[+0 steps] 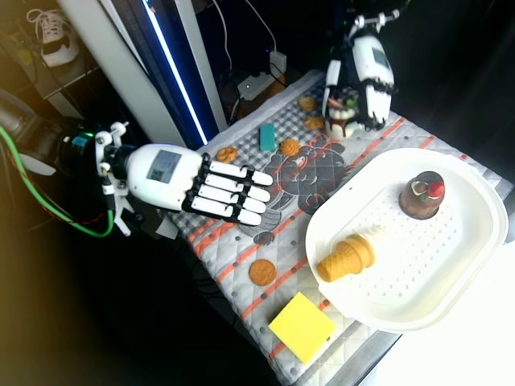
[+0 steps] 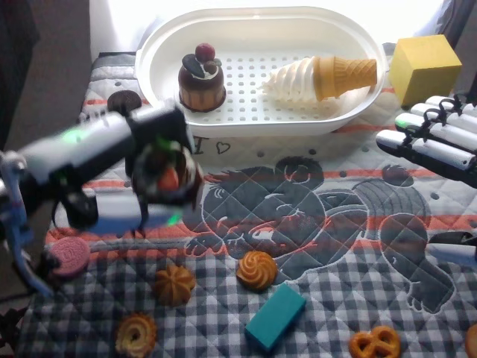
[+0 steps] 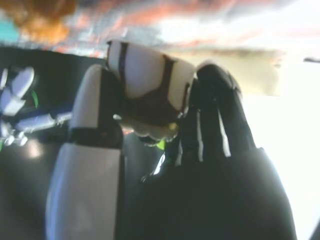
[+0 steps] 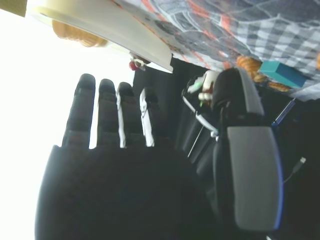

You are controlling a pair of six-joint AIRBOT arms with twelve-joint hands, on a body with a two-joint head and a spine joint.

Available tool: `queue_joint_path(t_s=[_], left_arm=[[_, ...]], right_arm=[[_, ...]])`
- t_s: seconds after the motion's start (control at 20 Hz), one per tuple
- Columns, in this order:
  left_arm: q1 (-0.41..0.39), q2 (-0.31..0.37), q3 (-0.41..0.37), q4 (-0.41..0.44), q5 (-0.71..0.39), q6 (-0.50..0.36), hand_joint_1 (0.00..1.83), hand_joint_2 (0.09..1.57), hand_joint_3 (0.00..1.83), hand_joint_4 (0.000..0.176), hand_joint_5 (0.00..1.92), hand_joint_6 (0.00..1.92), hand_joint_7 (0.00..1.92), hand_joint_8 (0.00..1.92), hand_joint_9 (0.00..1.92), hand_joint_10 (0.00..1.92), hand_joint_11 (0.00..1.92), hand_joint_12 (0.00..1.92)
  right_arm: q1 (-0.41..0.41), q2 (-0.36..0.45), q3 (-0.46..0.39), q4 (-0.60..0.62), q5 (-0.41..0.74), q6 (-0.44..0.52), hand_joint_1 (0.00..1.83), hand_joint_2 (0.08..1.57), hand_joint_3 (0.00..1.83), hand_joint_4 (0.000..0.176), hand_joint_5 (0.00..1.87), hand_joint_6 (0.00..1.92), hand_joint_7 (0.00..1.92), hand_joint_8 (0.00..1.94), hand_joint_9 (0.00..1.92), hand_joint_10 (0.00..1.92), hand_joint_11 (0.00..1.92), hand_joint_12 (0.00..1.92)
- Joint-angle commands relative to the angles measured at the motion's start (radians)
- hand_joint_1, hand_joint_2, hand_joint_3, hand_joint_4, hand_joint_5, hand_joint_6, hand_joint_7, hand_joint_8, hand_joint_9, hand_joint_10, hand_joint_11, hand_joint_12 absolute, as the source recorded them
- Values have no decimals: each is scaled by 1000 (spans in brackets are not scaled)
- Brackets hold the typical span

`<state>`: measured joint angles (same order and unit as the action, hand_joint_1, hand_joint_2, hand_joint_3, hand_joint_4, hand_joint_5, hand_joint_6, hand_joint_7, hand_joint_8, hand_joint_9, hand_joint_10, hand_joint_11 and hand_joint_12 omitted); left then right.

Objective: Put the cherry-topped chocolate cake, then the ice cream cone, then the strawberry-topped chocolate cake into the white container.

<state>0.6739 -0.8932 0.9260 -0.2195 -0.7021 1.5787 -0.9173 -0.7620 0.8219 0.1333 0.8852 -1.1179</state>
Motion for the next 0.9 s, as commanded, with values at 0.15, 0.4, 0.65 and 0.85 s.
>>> queue_joint_path(t_s=[0.15,0.4,0.65,0.85], left_arm=[[-138,-52,65,7,-86,31,1408,1146,0,0,180,1529,218,1718,393,1913,411,1921],[-323,-200,221,-56,100,130,1256,1347,26,0,161,1671,522,1768,690,1921,924,1921],[-369,-320,378,-156,226,146,1082,1370,11,0,483,1580,589,1804,559,1921,728,1921],[-380,-385,460,-219,283,172,1172,1184,0,0,247,1440,286,1916,479,1921,663,1921]], right_arm=[[-4,6,-4,7,132,4,582,1182,7,61,0,0,0,0,0,0,0,0],[-12,0,-2,10,140,4,609,1202,10,52,0,0,0,0,0,0,1,1],[-12,-2,5,10,140,11,605,1213,7,55,0,0,0,0,0,0,0,0],[-12,-2,9,10,140,17,651,1224,5,32,0,0,0,0,0,0,0,0]])
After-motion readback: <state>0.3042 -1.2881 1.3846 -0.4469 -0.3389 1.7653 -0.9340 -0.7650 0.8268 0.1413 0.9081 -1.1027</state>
